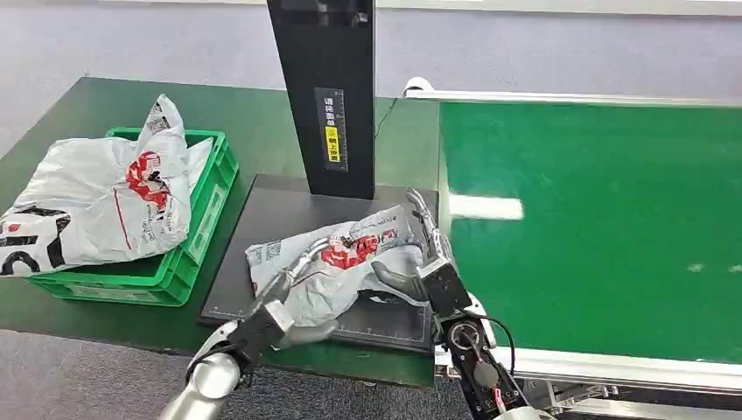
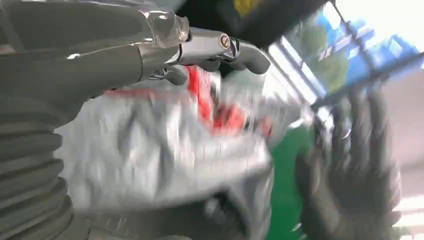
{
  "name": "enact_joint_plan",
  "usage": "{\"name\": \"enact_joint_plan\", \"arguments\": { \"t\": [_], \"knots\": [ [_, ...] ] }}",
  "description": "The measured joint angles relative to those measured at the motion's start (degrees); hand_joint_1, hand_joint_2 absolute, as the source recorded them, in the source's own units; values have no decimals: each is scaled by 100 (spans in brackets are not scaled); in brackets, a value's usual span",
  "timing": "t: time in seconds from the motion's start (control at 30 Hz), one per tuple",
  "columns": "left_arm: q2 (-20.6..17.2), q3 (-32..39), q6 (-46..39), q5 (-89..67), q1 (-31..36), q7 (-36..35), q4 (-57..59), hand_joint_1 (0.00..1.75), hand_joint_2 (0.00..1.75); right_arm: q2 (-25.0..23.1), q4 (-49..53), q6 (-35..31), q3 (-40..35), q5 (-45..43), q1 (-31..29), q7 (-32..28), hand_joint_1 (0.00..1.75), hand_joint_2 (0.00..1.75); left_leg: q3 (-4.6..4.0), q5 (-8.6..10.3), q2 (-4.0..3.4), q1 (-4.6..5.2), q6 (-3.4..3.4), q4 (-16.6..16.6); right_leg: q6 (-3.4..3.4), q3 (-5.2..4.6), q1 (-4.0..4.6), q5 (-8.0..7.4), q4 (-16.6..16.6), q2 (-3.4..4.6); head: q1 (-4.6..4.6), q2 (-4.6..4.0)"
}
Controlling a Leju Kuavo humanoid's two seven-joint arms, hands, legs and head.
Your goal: Moved the parcel from conveyor to table for the left to box.
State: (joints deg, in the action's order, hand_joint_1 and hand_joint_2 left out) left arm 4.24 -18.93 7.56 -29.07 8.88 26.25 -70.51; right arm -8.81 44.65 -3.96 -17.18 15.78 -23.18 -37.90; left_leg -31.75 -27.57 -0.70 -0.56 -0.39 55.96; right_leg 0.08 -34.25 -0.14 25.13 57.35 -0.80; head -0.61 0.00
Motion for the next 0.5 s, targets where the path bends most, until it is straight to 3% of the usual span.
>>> {"name": "enact_joint_plan", "arguments": {
  "t": [0.5],
  "knots": [
    [-103, -981, -209, -1532, 394, -780, 734, 0, 175, 0, 46, -125, 57, 33, 119, 37, 0, 175, 6, 0, 3, 0, 0, 0, 0, 10, -1, 0, 0, -3, 0, 0]
  ]
}}
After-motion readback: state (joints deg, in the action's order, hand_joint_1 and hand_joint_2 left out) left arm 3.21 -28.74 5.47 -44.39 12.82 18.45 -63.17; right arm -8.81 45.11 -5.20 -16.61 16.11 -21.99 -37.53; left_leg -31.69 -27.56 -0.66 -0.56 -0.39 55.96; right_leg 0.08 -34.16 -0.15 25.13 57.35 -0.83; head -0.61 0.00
